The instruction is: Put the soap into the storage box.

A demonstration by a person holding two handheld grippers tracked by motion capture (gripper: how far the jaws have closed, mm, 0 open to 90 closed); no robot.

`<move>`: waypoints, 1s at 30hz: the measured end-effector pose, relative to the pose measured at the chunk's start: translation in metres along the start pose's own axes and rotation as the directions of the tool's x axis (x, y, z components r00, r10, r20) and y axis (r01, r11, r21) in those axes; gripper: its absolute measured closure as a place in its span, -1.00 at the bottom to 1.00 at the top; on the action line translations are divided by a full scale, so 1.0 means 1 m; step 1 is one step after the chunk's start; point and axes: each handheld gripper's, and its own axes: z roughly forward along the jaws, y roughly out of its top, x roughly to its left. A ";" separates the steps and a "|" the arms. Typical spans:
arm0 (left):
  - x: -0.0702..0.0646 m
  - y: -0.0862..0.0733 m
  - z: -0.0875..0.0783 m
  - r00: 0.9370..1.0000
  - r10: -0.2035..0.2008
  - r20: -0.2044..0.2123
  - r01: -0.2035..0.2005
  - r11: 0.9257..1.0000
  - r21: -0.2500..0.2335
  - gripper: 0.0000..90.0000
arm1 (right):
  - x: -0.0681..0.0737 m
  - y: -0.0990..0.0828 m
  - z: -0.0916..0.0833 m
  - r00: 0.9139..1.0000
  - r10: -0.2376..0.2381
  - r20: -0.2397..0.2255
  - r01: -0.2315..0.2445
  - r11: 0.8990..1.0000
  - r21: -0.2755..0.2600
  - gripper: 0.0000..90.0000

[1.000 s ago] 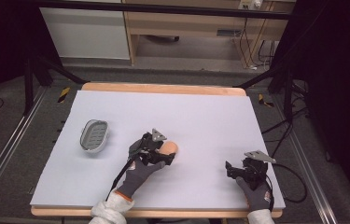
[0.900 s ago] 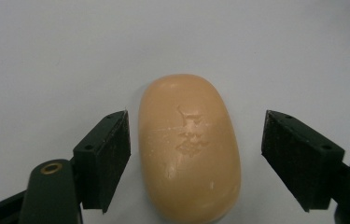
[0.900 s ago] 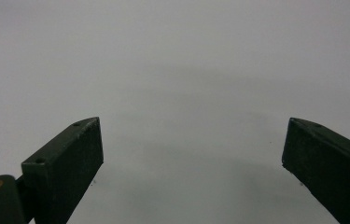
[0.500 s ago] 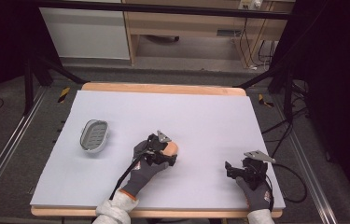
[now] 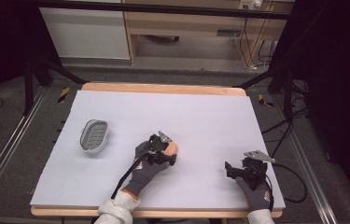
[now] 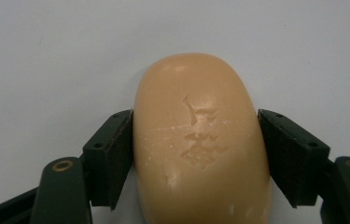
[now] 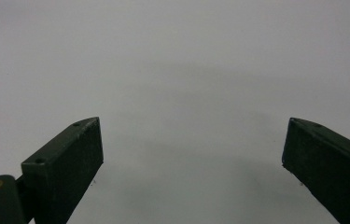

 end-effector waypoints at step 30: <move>0.006 0.002 -0.042 1.000 0.005 0.018 -0.004 0.998 -0.055 -0.31 | 0.000 0.000 0.000 1.000 -0.002 0.003 0.002 1.000 0.000 -0.88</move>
